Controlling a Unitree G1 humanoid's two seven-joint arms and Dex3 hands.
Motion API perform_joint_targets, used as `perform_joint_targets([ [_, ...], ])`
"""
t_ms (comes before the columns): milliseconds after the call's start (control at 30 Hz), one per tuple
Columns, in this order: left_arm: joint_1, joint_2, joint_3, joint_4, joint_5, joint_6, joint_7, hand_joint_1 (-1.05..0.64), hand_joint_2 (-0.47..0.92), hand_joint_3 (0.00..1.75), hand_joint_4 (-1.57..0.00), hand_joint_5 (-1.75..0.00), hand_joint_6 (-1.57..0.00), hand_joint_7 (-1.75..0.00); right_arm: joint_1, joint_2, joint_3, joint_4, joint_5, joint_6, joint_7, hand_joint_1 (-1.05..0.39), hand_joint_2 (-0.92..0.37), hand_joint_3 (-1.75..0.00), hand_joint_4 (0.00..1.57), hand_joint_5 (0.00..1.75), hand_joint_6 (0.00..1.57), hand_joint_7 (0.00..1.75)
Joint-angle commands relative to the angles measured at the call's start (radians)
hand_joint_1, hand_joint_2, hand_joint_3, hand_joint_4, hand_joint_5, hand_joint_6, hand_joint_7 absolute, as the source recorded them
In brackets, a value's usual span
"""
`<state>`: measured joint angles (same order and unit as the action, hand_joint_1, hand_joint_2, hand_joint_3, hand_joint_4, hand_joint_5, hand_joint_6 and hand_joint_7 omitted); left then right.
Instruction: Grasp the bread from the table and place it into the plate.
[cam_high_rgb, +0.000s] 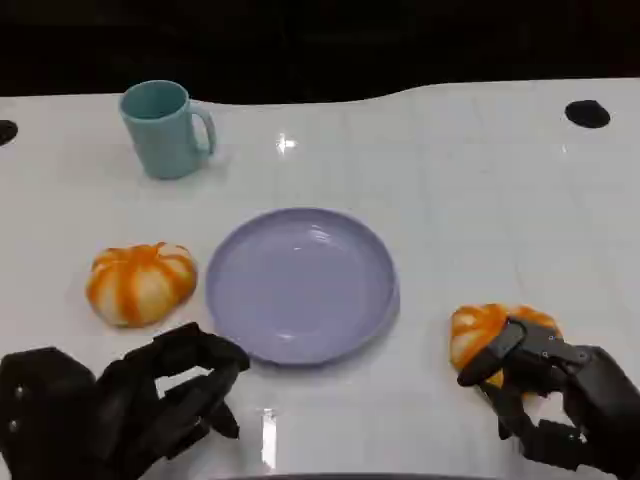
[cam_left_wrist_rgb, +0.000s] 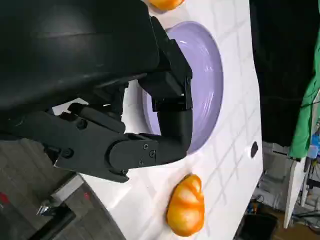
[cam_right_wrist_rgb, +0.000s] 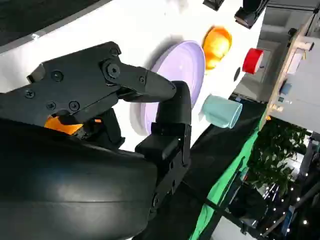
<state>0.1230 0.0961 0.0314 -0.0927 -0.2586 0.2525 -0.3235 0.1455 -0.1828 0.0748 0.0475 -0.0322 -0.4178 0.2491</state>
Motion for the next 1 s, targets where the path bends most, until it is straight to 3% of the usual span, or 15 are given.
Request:
perform_joint_targets([
  [33, 0.002, 0.011, 0.010, -0.007, -0.006, 0.000, 0.000, -0.45, 0.92, 0.41, -0.63, -1.71, -0.66, -1.25, -0.002, -0.001, -0.010, -0.001, 0.008, -0.009, -0.006, -0.33, -0.79, -0.67, 0.72, 1.75, 0.68, 1.37],
  [800, -0.002, 0.014, 0.008, 0.001, 0.005, -0.010, 0.001, -0.45, 0.92, 0.40, -0.62, -1.72, -0.65, -1.27, -0.011, -0.002, -0.012, 0.010, 0.005, -0.011, -0.009, -0.33, -0.78, -0.66, 0.71, 1.71, 0.71, 1.26],
  [1000, -0.006, 0.015, 0.009, 0.007, 0.001, -0.014, -0.006, -0.44, 0.92, 0.41, -0.62, -1.72, -0.65, -1.28, -0.007, 0.005, -0.014, 0.001, 0.026, 0.007, -0.006, -0.33, -0.85, -0.52, 0.68, 1.69, 0.73, 0.90],
])
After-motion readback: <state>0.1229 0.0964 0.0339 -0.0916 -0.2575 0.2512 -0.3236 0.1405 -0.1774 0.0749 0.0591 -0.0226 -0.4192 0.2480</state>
